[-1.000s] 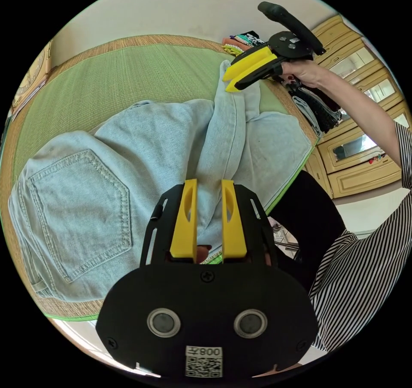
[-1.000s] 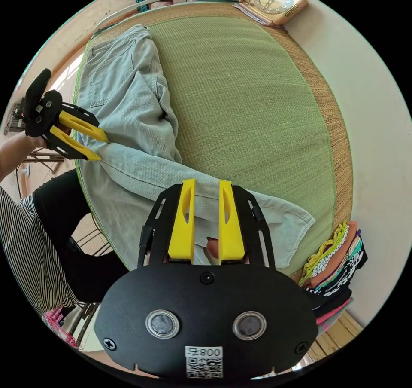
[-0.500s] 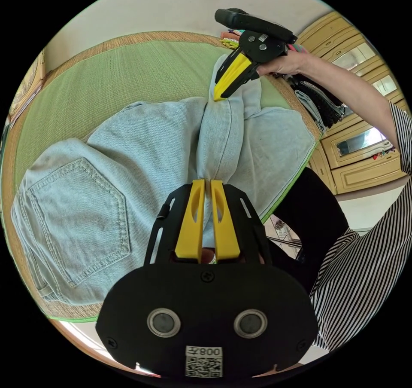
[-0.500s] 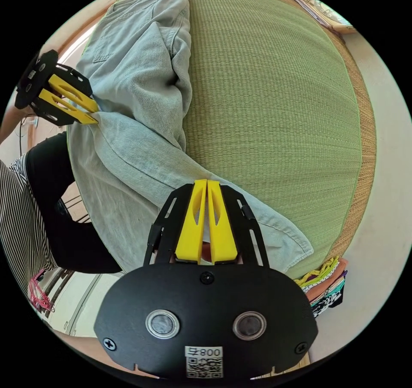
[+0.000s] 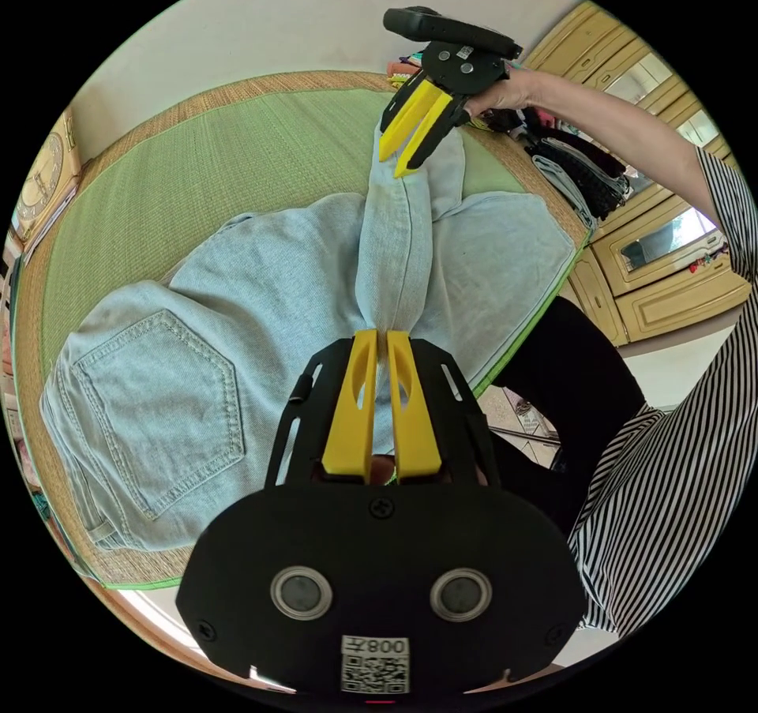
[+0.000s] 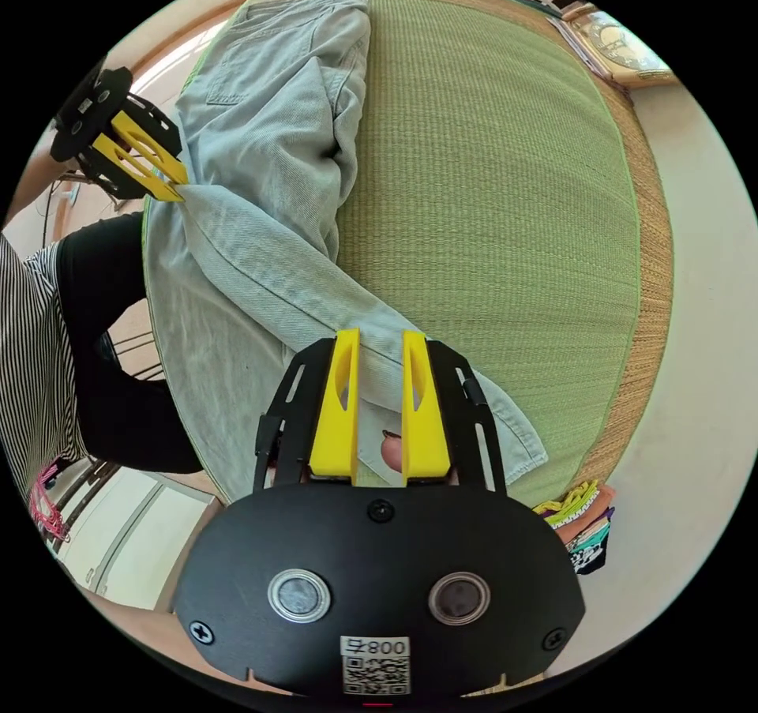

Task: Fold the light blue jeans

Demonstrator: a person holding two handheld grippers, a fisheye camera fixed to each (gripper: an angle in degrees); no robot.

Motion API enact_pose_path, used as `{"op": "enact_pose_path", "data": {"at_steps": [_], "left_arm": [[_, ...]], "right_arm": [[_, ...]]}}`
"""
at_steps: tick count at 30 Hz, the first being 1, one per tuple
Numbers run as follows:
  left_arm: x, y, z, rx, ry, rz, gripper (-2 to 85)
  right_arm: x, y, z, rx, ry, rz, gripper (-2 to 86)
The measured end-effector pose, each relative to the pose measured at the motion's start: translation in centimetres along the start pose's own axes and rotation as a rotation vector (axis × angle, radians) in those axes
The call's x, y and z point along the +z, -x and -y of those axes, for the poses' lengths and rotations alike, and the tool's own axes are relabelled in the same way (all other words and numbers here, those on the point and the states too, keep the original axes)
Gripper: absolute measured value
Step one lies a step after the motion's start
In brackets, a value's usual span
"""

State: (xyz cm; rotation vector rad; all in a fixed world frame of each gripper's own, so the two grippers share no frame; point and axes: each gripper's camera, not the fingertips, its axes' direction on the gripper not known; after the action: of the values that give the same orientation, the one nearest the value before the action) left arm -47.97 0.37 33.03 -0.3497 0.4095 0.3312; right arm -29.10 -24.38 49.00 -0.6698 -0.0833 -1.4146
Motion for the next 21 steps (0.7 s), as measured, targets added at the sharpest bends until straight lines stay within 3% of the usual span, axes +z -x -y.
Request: {"op": "enact_pose_path", "data": {"at_steps": [10,15,21], "left_arm": [[0.6,-0.8,1.1,-0.025,0.005,-0.024,2.5],[0.4,-1.5,1.6,-0.037,-0.001,-0.026,2.4],[-0.2,-3.0,2.3,-0.03,0.0,-0.012,2.4]], "right_arm": [[1.4,-1.2,1.7,-0.087,0.088,0.02,8.5],[1.2,-0.7,0.5,-0.082,0.085,0.08,2.0],[0.0,0.4,-2.6,-0.028,0.051,0.043,0.4]]}}
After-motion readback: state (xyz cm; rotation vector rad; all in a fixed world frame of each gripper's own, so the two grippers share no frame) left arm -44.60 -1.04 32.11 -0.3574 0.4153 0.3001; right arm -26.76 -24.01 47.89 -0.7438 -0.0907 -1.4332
